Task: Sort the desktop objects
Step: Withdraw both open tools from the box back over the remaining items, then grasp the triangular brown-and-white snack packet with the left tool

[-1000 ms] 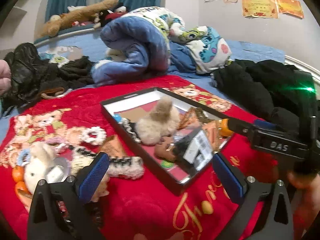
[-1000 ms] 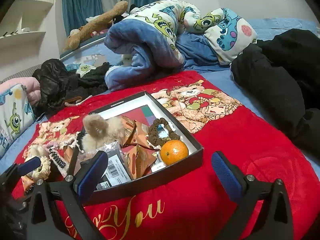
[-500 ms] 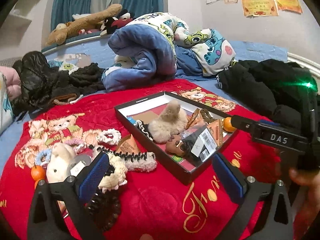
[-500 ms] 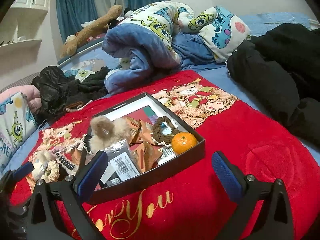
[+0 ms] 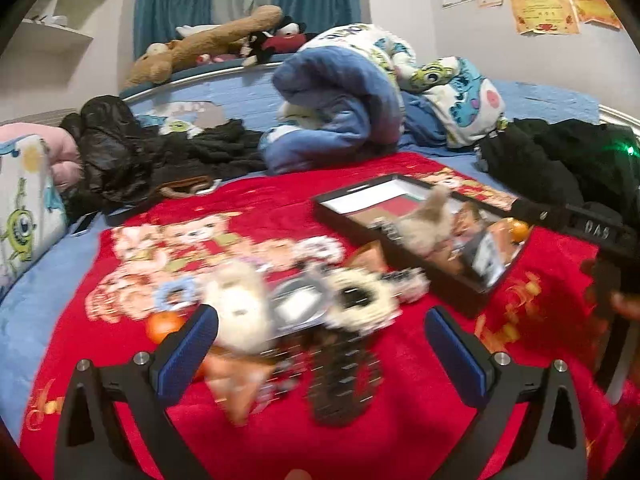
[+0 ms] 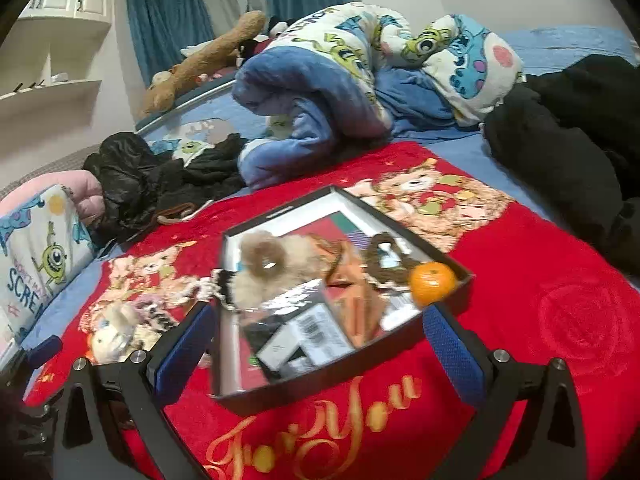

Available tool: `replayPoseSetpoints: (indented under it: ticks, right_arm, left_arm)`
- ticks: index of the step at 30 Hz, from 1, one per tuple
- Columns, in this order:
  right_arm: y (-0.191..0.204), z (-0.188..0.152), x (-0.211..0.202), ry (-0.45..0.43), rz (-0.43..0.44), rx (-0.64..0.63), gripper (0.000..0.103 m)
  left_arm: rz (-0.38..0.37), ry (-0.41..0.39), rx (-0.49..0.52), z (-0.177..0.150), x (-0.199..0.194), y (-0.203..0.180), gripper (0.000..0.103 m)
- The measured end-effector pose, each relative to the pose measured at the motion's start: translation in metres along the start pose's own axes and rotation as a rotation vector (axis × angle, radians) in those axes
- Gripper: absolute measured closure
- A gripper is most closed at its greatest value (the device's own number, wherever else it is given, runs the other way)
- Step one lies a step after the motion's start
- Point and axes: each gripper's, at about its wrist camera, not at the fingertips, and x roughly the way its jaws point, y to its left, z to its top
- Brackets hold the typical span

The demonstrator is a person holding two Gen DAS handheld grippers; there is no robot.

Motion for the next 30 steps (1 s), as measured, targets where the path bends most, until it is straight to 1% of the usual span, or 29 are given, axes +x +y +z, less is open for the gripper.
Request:
replayPoseSetpoints:
  ticks: [7, 11, 15, 19, 24, 27, 30]
  right_arm:
    - [0.051, -0.004, 0.006, 0.003, 0.086, -0.030, 0.000]
    - [0.082, -0.009, 0.009, 0.010, 0.139, -0.070, 0.000]
    - [0.108, -0.016, 0.013, 0.023, 0.186, -0.116, 0.000]
    - [0.127, -0.027, 0.019, 0.085, 0.237, -0.146, 0.000]
    - [0.143, -0.041, 0.022, 0.137, 0.265, -0.191, 0.000]
    - [0.145, -0.047, 0.028, 0.176, 0.282, -0.178, 0.000]
    - [0.144, -0.052, 0.037, 0.221, 0.310, -0.116, 0.000]
  left_arm:
    - [0.069, 0.017, -0.031, -0.016, -0.015, 0.053, 0.000]
    - [0.069, 0.041, -0.044, -0.026, -0.018, 0.068, 0.000]
    - [0.070, 0.051, -0.032, -0.032, -0.020, 0.070, 0.000]
    - [0.044, 0.056, -0.041, -0.033, -0.020, 0.072, 0.000]
    - [0.031, 0.095, -0.022, -0.036, -0.008, 0.068, 0.000]
    - [0.023, 0.125, -0.017, -0.038, 0.001, 0.064, 0.000]
    - [0.025, 0.140, -0.014, -0.037, 0.008, 0.060, 0.000]
